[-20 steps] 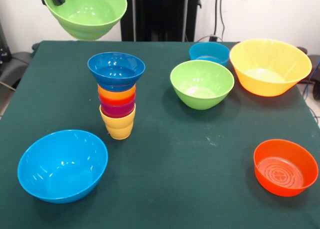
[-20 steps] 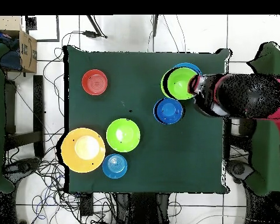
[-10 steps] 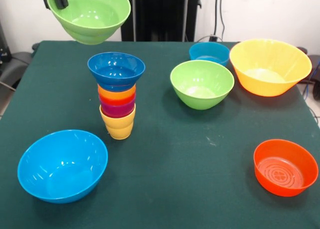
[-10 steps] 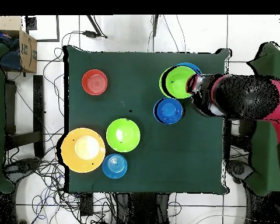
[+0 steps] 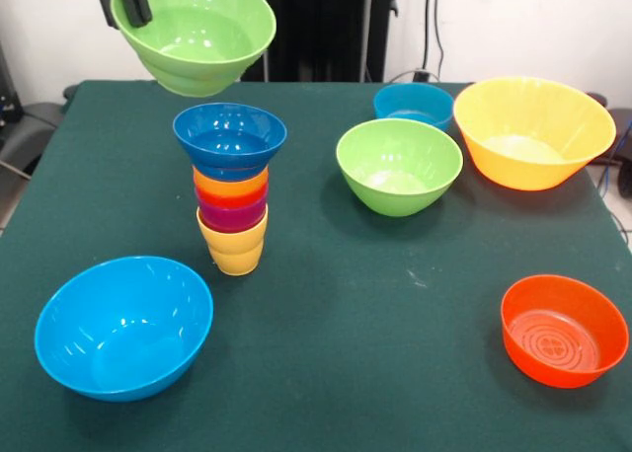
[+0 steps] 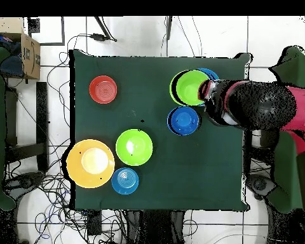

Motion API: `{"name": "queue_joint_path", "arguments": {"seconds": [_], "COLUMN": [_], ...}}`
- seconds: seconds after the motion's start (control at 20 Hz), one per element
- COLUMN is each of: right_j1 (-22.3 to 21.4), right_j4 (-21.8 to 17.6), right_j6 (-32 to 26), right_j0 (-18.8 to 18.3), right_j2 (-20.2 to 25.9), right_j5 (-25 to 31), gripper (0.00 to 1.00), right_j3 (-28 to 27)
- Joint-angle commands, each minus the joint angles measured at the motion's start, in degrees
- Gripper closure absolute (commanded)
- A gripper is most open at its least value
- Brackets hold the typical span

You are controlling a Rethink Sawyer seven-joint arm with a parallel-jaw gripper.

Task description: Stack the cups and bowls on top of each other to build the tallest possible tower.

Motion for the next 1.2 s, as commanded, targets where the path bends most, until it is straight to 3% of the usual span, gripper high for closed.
{"name": "queue_joint_path", "arguments": {"seconds": [0.05,1.2], "right_j1": [1.6,2.2], "right_j4": [0.9,1.7], "right_j6": [-1.7,1.4], "right_j0": [4.0,6.4], "right_j2": [-0.2,-2.2], "right_j5": [-2.1,-10.7], "gripper": [1.0,1.0], "right_j3": [4.4,7.8]}}
